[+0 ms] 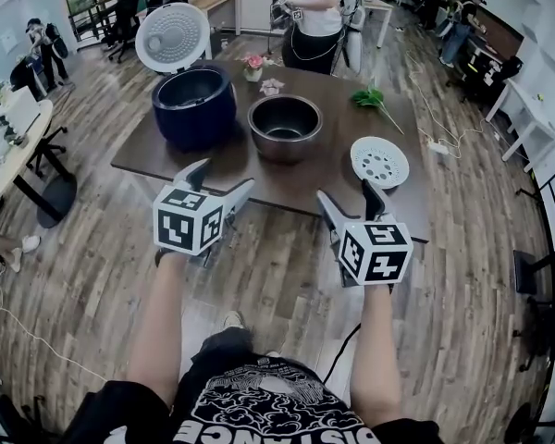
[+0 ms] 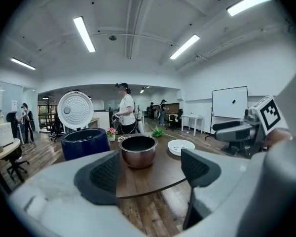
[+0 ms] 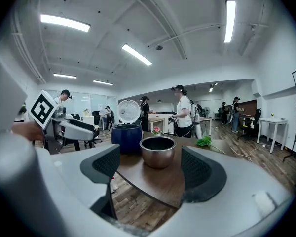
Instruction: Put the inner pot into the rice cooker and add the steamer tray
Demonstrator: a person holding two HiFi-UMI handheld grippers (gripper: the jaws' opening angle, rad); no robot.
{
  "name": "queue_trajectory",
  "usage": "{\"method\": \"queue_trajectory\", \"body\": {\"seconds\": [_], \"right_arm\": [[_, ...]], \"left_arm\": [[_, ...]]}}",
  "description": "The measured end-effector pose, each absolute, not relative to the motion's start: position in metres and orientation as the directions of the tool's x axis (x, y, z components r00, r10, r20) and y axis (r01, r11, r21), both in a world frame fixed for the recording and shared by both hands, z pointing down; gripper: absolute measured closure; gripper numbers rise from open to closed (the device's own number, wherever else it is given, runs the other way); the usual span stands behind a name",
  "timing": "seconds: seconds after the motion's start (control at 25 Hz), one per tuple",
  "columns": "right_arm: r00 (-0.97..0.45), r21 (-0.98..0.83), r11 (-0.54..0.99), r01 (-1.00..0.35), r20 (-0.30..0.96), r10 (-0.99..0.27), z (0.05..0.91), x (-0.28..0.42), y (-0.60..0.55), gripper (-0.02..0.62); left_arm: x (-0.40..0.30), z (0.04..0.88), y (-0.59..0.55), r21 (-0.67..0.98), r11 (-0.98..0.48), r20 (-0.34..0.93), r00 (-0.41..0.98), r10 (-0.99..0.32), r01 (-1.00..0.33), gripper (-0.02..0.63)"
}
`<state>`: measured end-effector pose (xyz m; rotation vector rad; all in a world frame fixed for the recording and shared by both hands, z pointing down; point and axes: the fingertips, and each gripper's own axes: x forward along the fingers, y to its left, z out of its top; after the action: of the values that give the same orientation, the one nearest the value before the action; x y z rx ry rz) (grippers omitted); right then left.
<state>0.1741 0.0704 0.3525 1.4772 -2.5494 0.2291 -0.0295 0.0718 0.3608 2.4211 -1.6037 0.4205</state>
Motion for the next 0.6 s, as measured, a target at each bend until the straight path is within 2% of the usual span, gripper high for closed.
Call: {"method": "queue_trajectory", "body": {"seconds": [0.6], "right_arm": [[-0.432,-0.017,0.443,-0.896,0.265,-0.862,0.364,0.137,-0.027,0.221]], "left_arm": [[-0.061,0.369,-0.041,0.021,-0.455,0.335,0.435,-0.836,-0.89,0.215]]}}
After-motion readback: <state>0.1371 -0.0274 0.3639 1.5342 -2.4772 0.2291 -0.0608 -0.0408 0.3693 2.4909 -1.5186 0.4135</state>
